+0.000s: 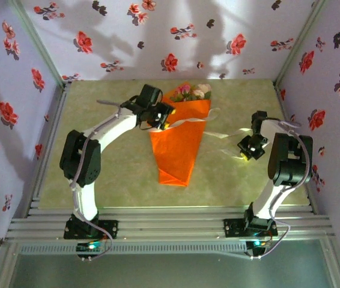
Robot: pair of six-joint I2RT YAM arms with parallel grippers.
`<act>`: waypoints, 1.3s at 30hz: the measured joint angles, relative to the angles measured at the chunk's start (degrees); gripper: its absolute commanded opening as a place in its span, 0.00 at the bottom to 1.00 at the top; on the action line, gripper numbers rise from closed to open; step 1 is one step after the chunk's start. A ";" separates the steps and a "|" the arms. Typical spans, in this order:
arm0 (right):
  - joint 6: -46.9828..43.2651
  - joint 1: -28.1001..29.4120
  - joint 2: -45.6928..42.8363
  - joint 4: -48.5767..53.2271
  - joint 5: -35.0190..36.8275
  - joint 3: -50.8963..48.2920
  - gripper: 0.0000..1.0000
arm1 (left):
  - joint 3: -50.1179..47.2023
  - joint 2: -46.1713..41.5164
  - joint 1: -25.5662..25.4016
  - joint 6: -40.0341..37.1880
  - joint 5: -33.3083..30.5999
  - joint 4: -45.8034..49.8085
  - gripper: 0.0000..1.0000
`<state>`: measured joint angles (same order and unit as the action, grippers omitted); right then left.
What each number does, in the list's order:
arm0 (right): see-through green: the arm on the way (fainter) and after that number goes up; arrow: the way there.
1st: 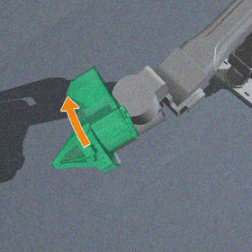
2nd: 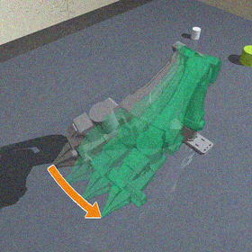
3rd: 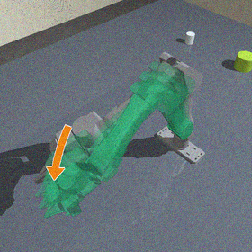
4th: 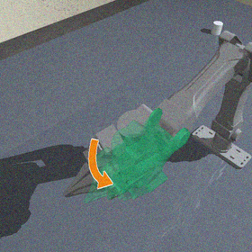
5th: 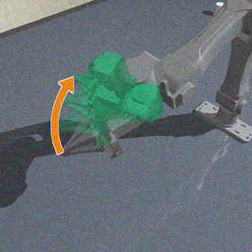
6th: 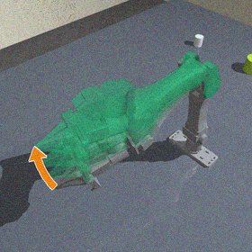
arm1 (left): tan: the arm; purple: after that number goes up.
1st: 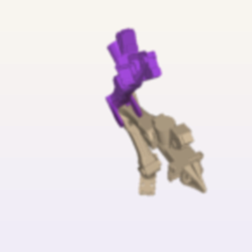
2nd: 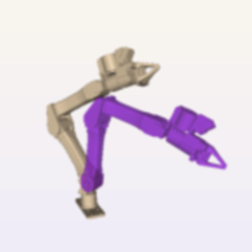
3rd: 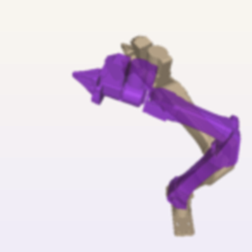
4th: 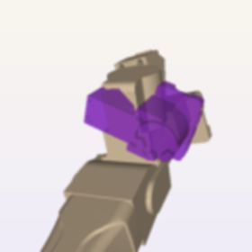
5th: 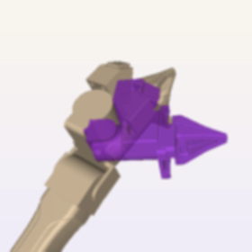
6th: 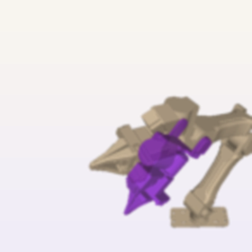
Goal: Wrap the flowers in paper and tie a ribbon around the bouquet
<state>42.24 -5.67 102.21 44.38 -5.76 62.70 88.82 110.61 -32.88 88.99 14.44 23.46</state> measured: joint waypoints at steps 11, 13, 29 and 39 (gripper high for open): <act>-0.68 17.77 -25.00 6.05 -1.53 -2.19 0.00 | -1.14 1.20 1.70 5.62 -3.93 4.76 0.57; -0.59 22.03 -28.35 6.97 -2.75 -0.74 0.00 | -1.14 1.64 1.97 5.73 -4.28 4.92 0.55; 10.19 33.11 -4.28 -1.64 -9.03 31.61 0.00 | -3.43 8.26 4.92 5.40 -5.40 -0.83 0.00; 12.26 33.09 21.92 -3.72 -5.01 58.58 0.00 | -17.03 -0.90 4.70 5.16 -4.63 -12.04 0.00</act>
<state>54.50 27.42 124.14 40.66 -10.76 121.27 71.79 109.71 -28.18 94.15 9.80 11.42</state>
